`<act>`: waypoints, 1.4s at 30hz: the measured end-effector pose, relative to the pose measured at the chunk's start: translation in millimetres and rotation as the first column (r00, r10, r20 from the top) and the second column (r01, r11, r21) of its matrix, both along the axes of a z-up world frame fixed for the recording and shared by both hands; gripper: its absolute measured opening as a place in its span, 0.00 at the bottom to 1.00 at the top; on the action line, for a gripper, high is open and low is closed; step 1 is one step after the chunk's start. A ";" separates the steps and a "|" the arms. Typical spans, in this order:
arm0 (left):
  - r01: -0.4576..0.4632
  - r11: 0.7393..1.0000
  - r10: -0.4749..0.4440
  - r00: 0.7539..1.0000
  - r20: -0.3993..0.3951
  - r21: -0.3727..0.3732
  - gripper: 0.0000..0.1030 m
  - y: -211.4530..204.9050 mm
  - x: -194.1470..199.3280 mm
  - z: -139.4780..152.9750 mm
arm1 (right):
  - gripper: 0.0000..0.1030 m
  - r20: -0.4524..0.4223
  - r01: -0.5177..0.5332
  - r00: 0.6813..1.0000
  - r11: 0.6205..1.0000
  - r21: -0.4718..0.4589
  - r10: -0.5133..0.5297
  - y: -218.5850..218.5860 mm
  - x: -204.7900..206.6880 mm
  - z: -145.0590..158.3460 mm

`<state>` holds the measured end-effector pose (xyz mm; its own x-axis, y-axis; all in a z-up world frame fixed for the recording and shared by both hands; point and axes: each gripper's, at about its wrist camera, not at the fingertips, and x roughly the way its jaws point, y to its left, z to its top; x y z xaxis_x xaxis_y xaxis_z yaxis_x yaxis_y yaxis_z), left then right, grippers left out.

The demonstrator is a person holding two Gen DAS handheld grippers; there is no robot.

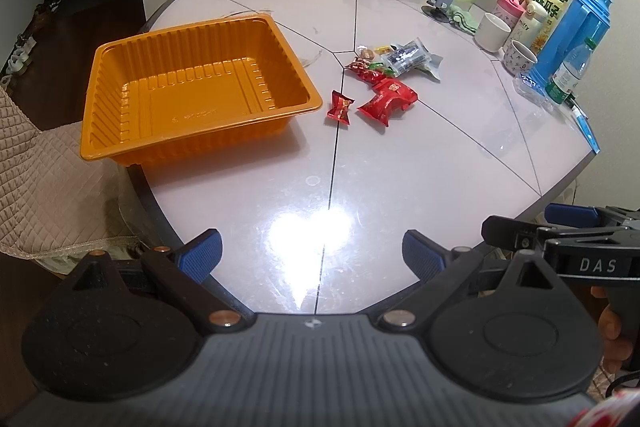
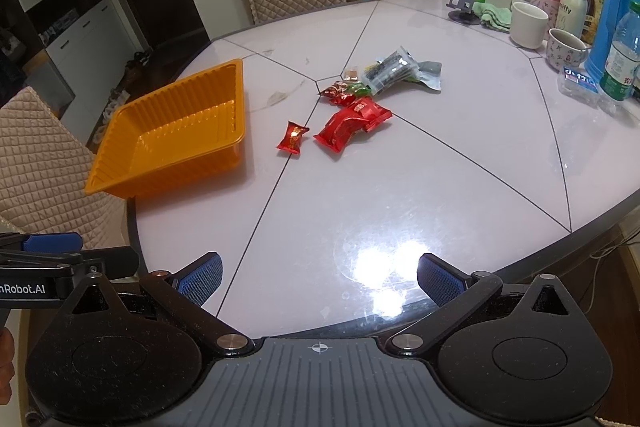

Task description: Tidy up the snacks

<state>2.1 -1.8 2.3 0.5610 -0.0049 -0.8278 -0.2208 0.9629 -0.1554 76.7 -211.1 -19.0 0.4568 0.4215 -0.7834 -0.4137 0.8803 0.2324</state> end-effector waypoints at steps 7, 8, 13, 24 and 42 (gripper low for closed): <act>0.003 1.000 -0.003 1.000 0.000 -0.001 0.93 0.3 0.9 -1.2 | 1.00 -0.001 0.004 1.000 1.000 0.004 -0.004 -7.7 4.3 7.3; 0.003 1.000 -0.003 1.000 0.000 -0.001 0.93 0.3 0.9 -1.4 | 1.00 -0.001 0.004 1.000 1.000 0.003 -0.004 -7.4 3.8 6.7; 0.002 1.000 -0.002 1.000 0.000 0.000 0.93 -0.2 1.1 -1.5 | 1.00 0.000 0.004 1.000 1.000 0.004 -0.004 -7.3 3.9 7.1; 0.003 1.000 -0.003 1.000 0.003 -0.002 0.93 0.7 2.3 -0.3 | 1.00 0.002 0.004 1.000 1.000 0.003 -0.004 -4.6 3.6 7.4; 0.004 1.000 -0.004 1.000 0.017 -0.004 0.93 11.1 -2.7 4.8 | 1.00 0.014 0.002 1.000 1.000 0.004 -0.002 -1.0 1.8 11.4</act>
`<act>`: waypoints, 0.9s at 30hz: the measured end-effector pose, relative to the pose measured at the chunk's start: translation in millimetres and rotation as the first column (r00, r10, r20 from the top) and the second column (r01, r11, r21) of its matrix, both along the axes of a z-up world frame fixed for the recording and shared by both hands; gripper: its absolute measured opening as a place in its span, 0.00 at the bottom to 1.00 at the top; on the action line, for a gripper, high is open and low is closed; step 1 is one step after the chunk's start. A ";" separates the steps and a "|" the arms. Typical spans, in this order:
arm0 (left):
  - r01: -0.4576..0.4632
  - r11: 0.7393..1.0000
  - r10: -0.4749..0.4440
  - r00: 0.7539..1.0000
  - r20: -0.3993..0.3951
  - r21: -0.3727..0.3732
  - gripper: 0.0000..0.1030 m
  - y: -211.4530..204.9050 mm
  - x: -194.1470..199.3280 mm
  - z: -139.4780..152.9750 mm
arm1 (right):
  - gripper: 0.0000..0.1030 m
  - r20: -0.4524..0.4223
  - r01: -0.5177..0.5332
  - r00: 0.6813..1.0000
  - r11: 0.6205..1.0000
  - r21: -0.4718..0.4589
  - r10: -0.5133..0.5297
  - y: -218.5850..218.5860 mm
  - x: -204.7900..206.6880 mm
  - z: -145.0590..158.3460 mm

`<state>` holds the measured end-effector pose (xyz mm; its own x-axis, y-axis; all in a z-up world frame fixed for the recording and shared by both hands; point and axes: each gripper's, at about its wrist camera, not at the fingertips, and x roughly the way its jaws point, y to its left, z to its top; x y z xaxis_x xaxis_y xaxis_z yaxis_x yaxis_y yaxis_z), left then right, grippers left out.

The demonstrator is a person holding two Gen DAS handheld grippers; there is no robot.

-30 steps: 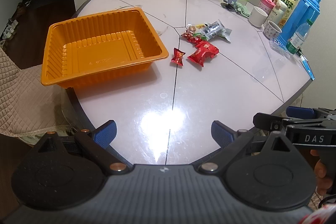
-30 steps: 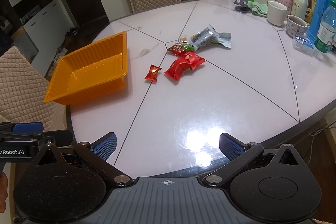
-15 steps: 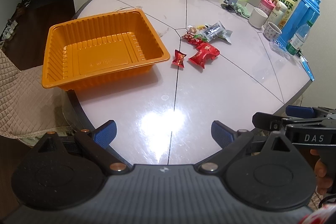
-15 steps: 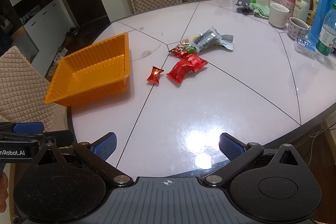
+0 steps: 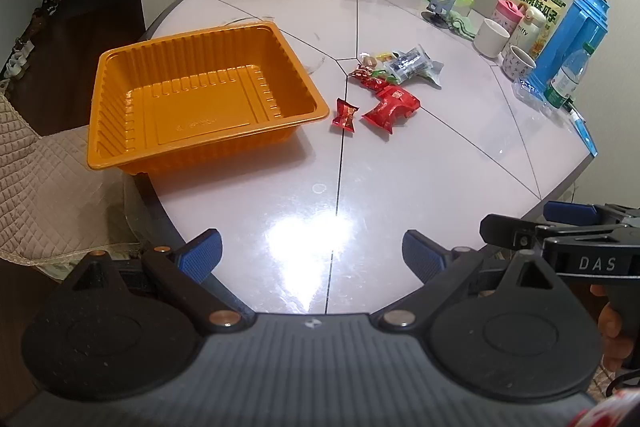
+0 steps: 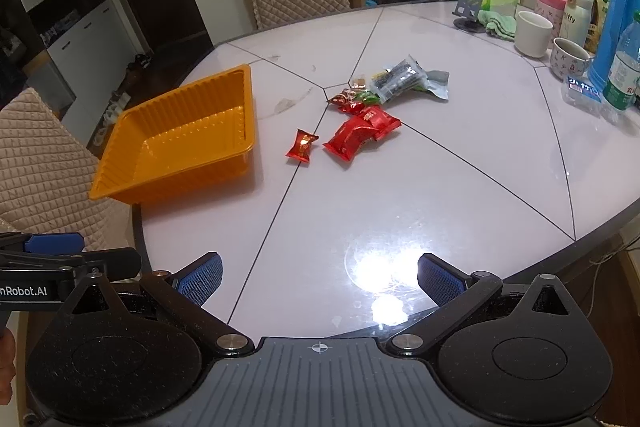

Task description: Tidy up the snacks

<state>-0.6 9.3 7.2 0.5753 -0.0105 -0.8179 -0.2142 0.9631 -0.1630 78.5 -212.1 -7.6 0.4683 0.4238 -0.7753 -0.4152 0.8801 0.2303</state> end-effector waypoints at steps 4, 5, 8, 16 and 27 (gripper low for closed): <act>0.000 1.000 0.000 1.000 0.002 -0.001 0.93 1.4 -4.4 0.8 | 1.00 0.002 0.002 1.000 1.000 -0.001 -0.002 1.8 -1.7 -0.5; -0.001 1.000 0.001 1.000 0.002 -0.003 0.93 2.0 -5.6 0.7 | 1.00 0.003 0.003 1.000 1.000 -0.002 -0.003 2.9 -3.4 -1.1; -0.004 1.000 0.004 1.000 0.002 -0.009 0.93 3.6 -7.8 0.5 | 1.00 0.007 0.006 1.000 1.000 -0.002 -0.006 2.5 -7.3 -1.4; -0.002 1.000 0.002 1.000 0.019 -0.025 0.93 2.8 -11.1 -2.7 | 1.00 0.020 0.021 1.000 1.000 0.010 -0.021 -6.1 -6.9 -5.7; 0.025 0.999 -0.027 0.996 0.089 0.027 0.85 -13.4 18.4 -12.2 | 1.00 0.032 0.012 0.999 0.998 0.063 -0.014 -20.4 36.9 -30.1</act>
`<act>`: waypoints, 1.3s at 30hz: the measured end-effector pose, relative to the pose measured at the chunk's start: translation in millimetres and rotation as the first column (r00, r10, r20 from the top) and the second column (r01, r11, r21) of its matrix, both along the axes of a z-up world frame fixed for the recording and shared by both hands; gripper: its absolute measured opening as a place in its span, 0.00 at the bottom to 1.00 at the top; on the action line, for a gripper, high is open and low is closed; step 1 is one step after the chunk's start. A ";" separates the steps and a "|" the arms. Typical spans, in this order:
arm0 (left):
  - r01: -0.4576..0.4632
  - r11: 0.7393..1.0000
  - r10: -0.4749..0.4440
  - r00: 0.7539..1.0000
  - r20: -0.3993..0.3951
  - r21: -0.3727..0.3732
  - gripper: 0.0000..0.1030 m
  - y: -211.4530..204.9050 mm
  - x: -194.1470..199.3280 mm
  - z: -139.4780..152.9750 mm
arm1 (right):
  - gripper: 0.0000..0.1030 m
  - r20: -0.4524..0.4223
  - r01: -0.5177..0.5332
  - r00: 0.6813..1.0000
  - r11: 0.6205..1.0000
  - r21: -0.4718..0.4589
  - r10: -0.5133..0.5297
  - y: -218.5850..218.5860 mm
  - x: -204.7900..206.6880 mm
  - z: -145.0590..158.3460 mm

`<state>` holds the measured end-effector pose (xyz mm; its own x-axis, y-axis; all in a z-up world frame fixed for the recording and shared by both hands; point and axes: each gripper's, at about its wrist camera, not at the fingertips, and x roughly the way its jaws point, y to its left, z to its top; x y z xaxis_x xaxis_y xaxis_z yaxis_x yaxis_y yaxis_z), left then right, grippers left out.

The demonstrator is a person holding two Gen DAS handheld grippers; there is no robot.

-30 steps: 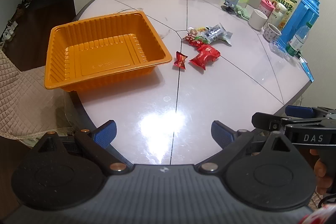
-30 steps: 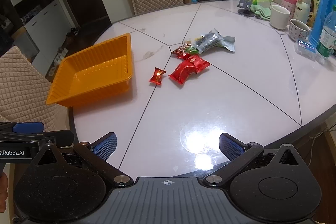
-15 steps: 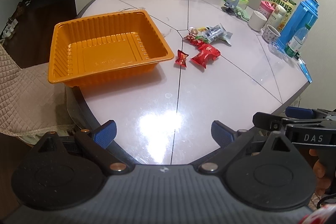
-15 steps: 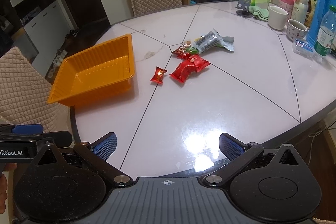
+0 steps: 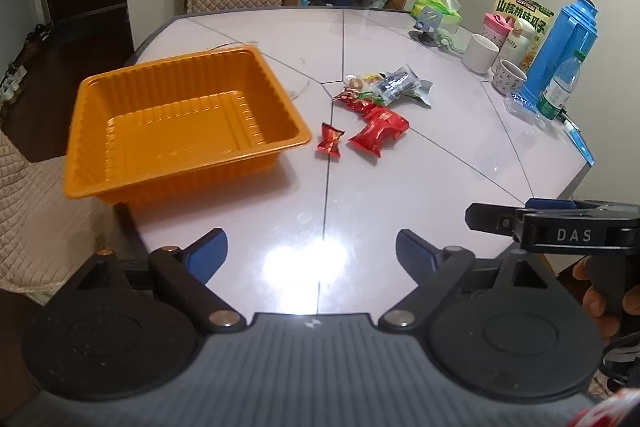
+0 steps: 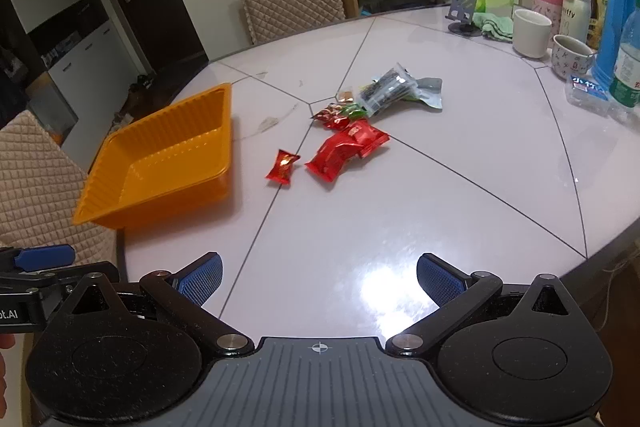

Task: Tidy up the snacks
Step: 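Reach the left tool to the large red packet while the right tool grasps a small red candy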

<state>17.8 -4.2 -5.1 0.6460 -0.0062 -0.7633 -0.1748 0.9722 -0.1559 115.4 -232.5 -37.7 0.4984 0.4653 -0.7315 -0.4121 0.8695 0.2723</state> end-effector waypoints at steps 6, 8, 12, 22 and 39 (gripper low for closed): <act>0.033 0.999 -0.033 0.999 0.004 0.004 0.75 -16.3 40.4 -12.7 | 1.00 -0.022 0.016 1.000 1.000 0.027 -0.015 -15.8 37.3 -15.5; 0.047 0.999 -0.047 0.999 0.009 0.020 0.73 -23.1 56.3 -16.9 | 1.00 -0.024 0.021 0.999 0.999 0.026 -0.020 -21.3 50.1 -19.3; 0.072 0.997 -0.072 0.997 0.004 0.039 0.65 -33.7 85.5 -26.3 | 1.00 -0.034 0.031 0.999 0.999 0.029 -0.030 -31.6 72.5 -28.2; 0.137 0.988 -0.137 0.991 -0.013 0.076 0.48 -57.6 152.9 -48.2 | 0.90 -0.067 0.055 0.996 0.998 0.025 -0.053 -45.8 122.1 -48.7; 0.177 0.976 -0.166 0.982 -0.094 0.125 0.41 -72.7 237.3 -97.3 | 0.90 -0.125 0.168 0.978 0.986 0.003 -0.166 -82.0 176.8 -75.2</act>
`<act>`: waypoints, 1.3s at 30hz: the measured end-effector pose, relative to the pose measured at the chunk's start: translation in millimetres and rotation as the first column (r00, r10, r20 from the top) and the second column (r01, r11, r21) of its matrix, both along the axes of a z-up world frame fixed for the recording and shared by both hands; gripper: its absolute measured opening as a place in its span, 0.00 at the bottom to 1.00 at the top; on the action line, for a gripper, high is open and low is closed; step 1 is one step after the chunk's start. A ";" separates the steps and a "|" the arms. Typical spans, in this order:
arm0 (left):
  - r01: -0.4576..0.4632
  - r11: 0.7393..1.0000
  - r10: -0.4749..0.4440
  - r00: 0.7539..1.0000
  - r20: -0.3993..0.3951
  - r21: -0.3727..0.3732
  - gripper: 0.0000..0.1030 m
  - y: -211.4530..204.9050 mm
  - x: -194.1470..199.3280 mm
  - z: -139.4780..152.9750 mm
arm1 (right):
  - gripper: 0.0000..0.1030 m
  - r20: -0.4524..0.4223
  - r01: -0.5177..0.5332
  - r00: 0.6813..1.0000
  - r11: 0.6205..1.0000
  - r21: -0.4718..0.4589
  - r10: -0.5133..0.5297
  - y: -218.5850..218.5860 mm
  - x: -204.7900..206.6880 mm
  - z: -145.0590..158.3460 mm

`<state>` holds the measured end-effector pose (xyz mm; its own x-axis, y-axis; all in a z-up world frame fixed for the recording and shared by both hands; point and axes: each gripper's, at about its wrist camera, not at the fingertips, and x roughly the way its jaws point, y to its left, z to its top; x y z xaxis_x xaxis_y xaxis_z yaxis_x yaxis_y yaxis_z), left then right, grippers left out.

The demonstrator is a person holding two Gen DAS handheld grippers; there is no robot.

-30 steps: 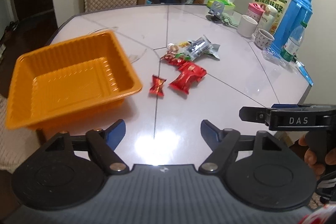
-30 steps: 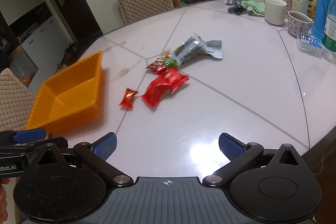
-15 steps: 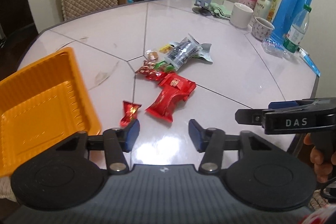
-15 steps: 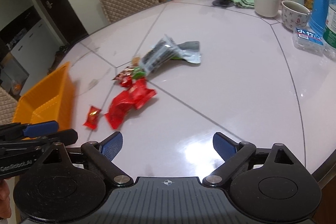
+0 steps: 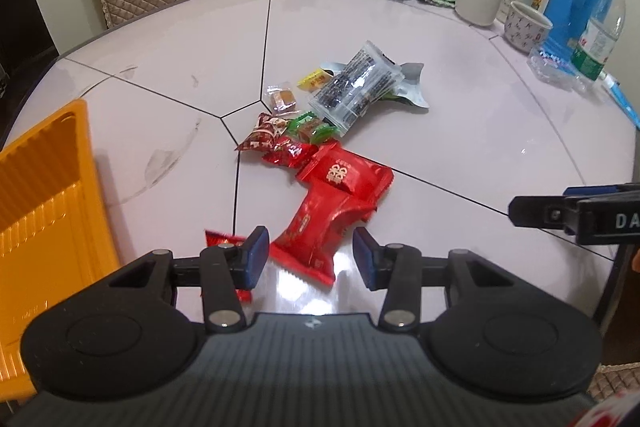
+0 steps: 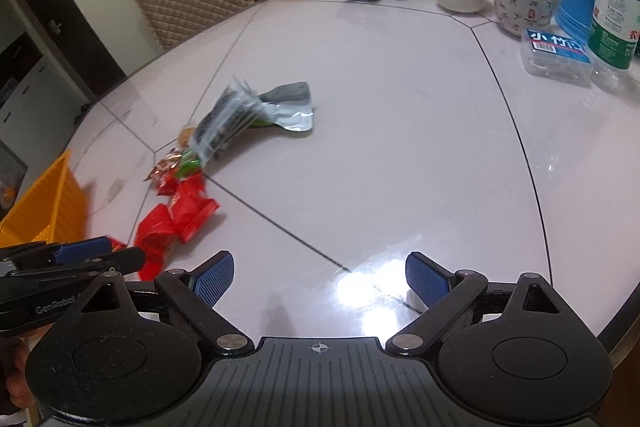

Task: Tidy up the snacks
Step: 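Reach the left tool to the large red packet while the right tool grasps a small red candy, then carry both held red snacks over the orange tray and open both tools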

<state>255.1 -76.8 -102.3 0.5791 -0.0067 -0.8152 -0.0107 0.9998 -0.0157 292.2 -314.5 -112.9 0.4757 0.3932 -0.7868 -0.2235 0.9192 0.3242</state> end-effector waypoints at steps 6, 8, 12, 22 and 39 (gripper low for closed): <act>0.018 0.999 -0.018 1.000 -0.009 0.035 0.41 -7.7 18.2 -12.0 | 0.90 -0.016 0.011 1.000 1.000 0.000 -0.011 -4.4 10.4 -5.9; 0.023 0.999 -0.023 1.000 -0.019 0.031 0.41 -8.4 21.6 -15.8 | 0.90 -0.020 0.011 1.000 1.000 0.000 -0.011 -5.4 12.4 -7.8; 0.022 0.999 -0.020 0.999 -0.027 0.039 0.34 -9.6 23.3 -19.8 | 0.90 -0.031 0.009 0.999 1.000 -0.001 -0.009 -6.6 17.0 -11.5; -0.014 0.999 0.014 1.000 -0.011 -0.036 0.22 -4.5 3.6 -1.7 | 0.90 -0.023 -0.032 0.999 0.999 0.014 0.032 2.6 23.4 -11.5; -0.288 0.956 0.289 0.957 0.004 -0.052 0.22 55.9 -101.5 44.9 | 0.49 0.084 -0.447 0.894 0.885 0.128 0.439 119.6 0.2 3.0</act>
